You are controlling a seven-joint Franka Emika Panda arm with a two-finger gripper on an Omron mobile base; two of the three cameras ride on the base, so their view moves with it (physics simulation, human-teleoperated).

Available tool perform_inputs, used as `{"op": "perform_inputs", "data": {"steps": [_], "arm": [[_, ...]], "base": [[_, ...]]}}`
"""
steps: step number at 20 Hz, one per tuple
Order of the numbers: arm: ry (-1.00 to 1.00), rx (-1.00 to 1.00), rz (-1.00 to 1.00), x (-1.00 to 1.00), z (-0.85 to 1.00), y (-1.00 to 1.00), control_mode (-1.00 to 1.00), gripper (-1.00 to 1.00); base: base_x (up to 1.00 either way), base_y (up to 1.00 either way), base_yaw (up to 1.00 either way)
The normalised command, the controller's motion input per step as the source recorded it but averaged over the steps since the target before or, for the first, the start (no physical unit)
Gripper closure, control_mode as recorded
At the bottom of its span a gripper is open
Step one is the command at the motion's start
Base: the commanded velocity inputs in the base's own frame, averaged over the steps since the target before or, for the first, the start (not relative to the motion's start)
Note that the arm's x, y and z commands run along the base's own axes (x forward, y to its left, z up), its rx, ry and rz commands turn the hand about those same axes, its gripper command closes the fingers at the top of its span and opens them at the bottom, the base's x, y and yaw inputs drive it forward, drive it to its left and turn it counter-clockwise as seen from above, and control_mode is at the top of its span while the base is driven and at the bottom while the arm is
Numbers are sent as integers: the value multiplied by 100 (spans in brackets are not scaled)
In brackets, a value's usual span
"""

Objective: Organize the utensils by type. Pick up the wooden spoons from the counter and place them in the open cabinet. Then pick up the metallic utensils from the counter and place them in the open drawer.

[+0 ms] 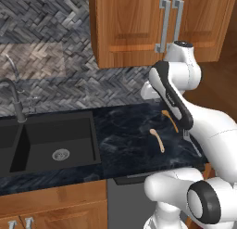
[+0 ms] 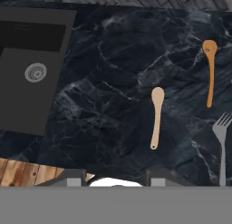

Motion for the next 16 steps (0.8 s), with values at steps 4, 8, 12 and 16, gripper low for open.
{"op": "perform_inputs", "data": {"steps": [4,8,12,16], "arm": [[0,0,0,-12,-10,-8,-100,-100],[0,0,-9,-30,-49,-39,-100,-100],[0,-1,-9,-27,-72,-38,-100,-100],[0,0,-9,-10,-83,-41,-100,-100]], "base": [[0,0,0],[0,0,0],[0,0,0],[0,0,0]]}}
